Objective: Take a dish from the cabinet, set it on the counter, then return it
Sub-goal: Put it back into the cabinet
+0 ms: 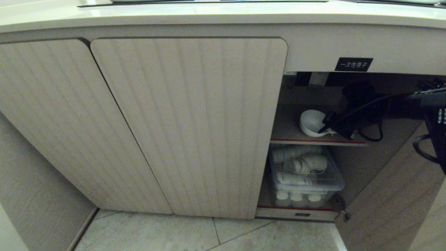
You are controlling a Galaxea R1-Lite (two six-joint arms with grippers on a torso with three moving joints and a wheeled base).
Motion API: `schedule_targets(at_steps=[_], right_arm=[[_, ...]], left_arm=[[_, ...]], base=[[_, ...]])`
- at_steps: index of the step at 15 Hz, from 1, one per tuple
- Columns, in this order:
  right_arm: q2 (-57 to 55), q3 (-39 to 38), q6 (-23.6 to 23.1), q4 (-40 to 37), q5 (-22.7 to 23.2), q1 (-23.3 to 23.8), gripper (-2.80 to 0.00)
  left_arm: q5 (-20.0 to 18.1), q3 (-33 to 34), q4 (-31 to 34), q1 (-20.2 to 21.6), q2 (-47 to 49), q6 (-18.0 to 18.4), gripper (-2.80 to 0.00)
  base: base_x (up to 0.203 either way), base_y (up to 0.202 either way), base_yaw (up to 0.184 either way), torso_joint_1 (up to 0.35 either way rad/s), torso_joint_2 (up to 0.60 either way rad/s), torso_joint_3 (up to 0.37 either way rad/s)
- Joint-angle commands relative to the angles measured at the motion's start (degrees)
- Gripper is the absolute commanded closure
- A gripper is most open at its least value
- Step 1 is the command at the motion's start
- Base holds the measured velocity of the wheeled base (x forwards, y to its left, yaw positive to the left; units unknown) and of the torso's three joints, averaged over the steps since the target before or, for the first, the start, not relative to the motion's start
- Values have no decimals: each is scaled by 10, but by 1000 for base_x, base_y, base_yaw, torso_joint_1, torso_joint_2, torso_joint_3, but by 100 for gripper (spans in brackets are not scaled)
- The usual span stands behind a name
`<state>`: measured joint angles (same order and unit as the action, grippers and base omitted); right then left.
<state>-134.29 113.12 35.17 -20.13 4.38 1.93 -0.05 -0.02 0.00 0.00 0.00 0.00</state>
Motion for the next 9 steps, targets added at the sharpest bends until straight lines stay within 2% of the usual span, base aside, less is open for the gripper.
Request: schedule_targets(at_steps=[1,9], right_arm=[[-4,0,2,-2,-1,0,0],[-7,0,2,-1,-1,3,0]], left_arm=[[0,0,0,0,0,0,0],[0,0,0,1,0,0,0]], base=[[0,0,0,0,0,0],[0,0,0,0,0,0]])
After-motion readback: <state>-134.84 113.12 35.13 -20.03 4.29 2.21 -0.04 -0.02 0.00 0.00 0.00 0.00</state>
